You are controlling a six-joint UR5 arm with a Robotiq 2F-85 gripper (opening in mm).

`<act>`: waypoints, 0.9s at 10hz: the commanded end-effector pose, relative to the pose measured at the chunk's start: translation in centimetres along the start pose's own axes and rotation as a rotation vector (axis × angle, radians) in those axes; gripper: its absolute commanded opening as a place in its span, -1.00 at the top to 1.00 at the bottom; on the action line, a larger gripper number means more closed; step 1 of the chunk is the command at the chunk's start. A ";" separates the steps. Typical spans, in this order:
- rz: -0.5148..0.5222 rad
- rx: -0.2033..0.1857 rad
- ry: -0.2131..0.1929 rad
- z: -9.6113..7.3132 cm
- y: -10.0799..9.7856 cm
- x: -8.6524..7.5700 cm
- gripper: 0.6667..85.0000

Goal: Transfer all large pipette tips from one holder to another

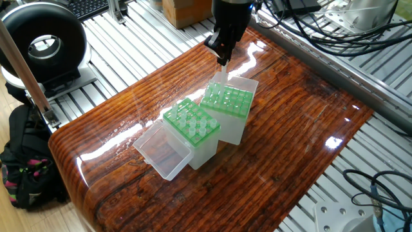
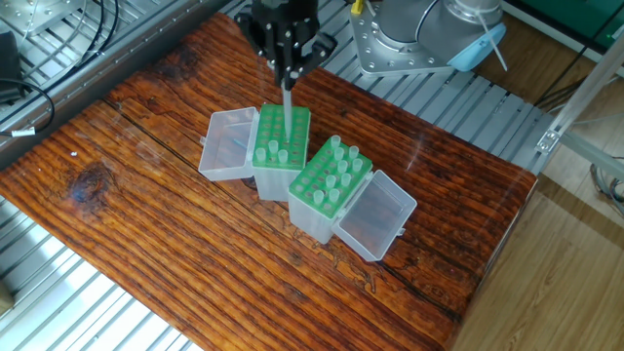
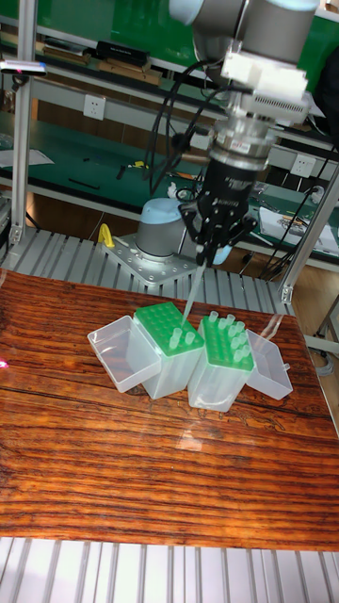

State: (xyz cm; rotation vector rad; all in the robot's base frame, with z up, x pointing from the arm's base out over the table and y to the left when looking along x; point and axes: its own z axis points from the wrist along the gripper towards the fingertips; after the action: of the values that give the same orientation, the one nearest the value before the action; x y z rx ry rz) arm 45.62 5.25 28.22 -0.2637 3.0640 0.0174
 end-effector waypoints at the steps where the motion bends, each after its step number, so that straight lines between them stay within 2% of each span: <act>1: 0.013 -0.022 -0.011 -2.5 1.5 1.3 0.83; 3: 0.035 -0.045 -0.044 -3.0 2.1 0.9 0.83; 5: 0.064 -0.090 -0.104 -3.4 3.2 -0.6 0.83; 9: 0.069 -0.117 -0.161 -2.9 4.2 -3.4 0.83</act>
State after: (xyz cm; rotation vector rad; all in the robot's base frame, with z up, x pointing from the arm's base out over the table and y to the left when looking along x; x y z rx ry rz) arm 46.47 8.54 31.12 -0.1655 2.9567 0.1570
